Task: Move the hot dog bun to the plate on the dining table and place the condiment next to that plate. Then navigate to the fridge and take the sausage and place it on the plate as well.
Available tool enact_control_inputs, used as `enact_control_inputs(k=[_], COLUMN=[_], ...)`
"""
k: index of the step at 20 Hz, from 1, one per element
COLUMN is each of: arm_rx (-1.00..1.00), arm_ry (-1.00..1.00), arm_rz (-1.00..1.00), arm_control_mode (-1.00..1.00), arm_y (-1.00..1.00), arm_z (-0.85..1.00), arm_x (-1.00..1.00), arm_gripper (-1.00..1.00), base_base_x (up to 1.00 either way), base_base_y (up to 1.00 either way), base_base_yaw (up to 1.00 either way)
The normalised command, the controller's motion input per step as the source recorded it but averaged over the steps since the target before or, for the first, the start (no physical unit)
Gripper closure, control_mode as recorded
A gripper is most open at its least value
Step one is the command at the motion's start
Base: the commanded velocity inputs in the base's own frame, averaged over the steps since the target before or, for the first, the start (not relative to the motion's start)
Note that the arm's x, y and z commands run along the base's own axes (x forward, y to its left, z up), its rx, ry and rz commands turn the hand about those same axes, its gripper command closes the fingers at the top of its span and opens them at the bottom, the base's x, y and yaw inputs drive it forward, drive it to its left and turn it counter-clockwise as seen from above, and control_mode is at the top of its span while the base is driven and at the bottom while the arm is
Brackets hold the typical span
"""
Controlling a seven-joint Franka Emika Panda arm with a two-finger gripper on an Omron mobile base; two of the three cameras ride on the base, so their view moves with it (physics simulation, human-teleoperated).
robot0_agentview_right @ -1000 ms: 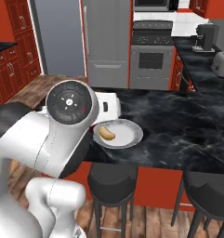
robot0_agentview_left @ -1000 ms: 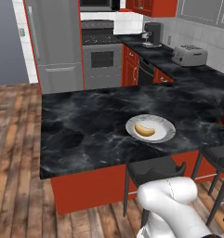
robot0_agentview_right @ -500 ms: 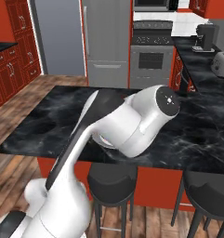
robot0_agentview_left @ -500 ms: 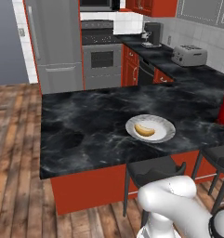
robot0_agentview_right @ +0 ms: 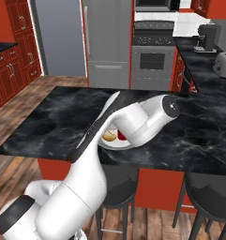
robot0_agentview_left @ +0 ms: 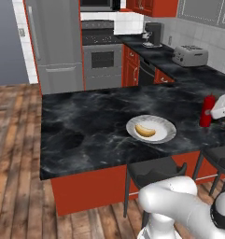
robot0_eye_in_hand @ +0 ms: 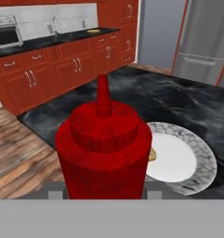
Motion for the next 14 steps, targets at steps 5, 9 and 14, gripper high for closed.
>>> enact_control_inputs(k=[5,9,14], arm_rx=[0.00,0.00,0.00], arm_ry=[0.00,0.00,0.00], arm_rz=[0.00,0.00,0.00], arm_control_mode=[-1.00,-1.00,-1.00], arm_y=[-0.16,-0.46,-0.49], arm_z=[-0.68,-0.30,-0.37], arm_x=[0.61,0.46,0.62], arm_gripper=[1.00,1.00,1.00], base_base_x=[0.00,0.00,0.00], base_base_y=[0.00,0.00,0.00], base_base_yaw=[0.00,0.00,0.00])
